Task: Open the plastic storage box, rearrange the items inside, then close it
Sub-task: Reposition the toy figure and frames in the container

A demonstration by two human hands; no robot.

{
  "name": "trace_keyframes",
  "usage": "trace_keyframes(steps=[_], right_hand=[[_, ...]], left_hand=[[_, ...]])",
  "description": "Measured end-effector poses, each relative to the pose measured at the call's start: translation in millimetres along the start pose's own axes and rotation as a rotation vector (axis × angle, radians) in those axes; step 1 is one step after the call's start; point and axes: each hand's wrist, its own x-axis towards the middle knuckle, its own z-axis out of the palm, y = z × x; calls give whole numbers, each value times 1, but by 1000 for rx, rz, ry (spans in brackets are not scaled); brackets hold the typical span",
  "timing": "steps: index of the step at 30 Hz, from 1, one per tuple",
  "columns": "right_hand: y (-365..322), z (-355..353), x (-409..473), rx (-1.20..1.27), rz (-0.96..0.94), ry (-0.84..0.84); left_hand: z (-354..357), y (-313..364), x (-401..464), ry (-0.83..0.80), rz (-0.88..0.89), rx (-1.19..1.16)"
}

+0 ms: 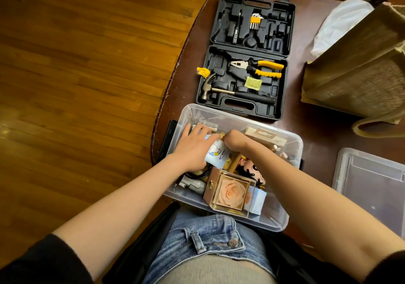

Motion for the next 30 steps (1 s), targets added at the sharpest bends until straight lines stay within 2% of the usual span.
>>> trace_keyframes(steps=[3, 6, 9, 11, 14, 18, 20, 22, 25, 30], right_hand=[[5, 2, -2, -3, -2, 11], [8, 2, -6, -3, 2, 39], [12, 4, -9, 9, -10, 136], [16, 3, -10, 63, -30, 193], [21, -2, -12, 168, -50, 179], [22, -7, -18, 349, -62, 125], [21, -7, -17, 361, -65, 137], [20, -5, -15, 319, -74, 152], [13, -3, -10, 120, -59, 133], [-6, -10, 1, -252, -56, -49]], left_hand=[[-11, 0, 1, -8, 39, 92], [-11, -5, -7, -181, 113, 108], [-20, -5, -12, -338, 128, -11], [-26, -6, -13, -280, 109, -105], [-29, -9, -16, -44, 58, -286], [-34, -12, -15, -86, 114, -266], [-40, -15, -10, -89, 103, -280], [-45, -15, -7, -107, 116, -265], [-39, -12, -8, -152, 135, -289], [-43, -16, -5, -220, 145, -329]])
